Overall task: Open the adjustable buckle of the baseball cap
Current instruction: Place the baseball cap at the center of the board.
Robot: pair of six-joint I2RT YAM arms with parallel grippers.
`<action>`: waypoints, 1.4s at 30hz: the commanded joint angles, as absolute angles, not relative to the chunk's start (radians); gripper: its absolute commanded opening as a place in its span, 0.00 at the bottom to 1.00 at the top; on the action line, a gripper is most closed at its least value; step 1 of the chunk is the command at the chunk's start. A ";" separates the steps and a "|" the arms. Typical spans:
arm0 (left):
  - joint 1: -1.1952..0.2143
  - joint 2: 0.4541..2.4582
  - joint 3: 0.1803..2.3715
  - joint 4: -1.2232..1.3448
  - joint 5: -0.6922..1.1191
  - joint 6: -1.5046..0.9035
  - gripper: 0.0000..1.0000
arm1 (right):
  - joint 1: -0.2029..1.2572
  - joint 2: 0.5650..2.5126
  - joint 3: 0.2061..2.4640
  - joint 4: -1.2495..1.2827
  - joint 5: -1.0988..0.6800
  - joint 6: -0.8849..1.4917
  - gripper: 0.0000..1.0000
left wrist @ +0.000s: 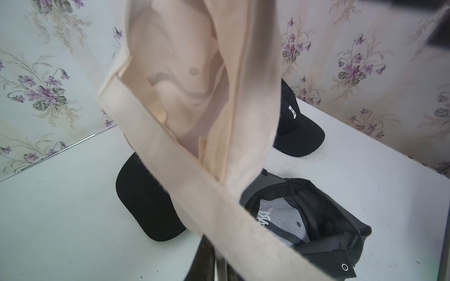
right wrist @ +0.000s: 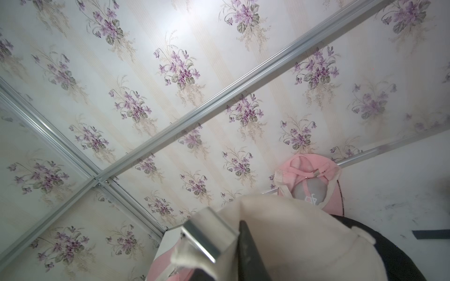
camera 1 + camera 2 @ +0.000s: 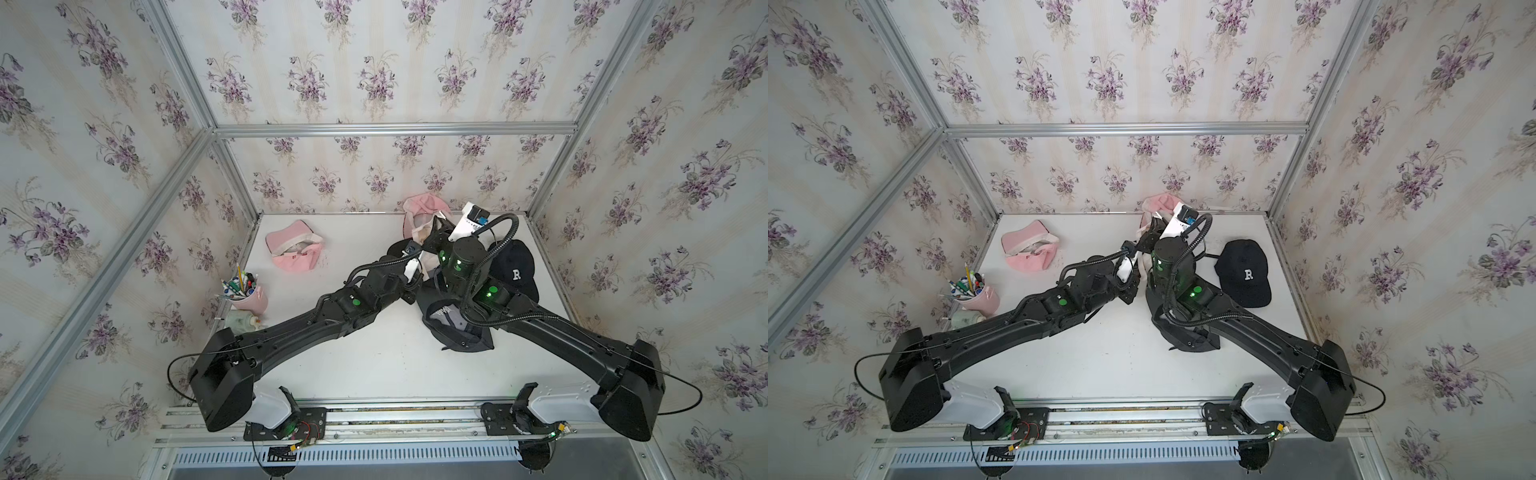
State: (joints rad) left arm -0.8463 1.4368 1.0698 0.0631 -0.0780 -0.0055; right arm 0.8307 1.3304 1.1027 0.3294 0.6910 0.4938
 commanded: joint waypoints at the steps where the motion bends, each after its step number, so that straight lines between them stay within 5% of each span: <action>1: -0.836 1.421 1.060 0.064 -0.049 0.000 0.10 | 0.828 1.327 1.103 0.329 0.696 0.450 0.28; 7: -0.810 1.352 1.048 0.001 -0.005 -0.015 0.06 | 0.805 1.303 1.107 0.312 0.608 0.344 0.51; 11: -0.781 1.327 1.036 -0.028 0.038 -0.044 0.05 | 0.769 1.283 1.111 0.267 0.560 0.323 0.56; 25: -0.591 1.252 0.954 -0.057 0.262 -0.249 0.02 | 0.721 1.259 1.084 0.164 0.485 0.326 0.57; 33: -0.402 1.196 0.655 0.332 0.425 -0.600 0.01 | 0.707 1.247 1.044 0.126 0.462 0.336 0.58; 42: -0.344 1.285 0.502 0.712 0.465 -0.873 0.01 | 0.695 1.251 1.027 0.099 0.431 0.342 0.58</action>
State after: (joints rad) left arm -0.3573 1.2675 0.5350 0.4904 0.4461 -0.7334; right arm 0.6971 1.2552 1.0286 0.0998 0.4423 0.3408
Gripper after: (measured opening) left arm 0.072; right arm 0.582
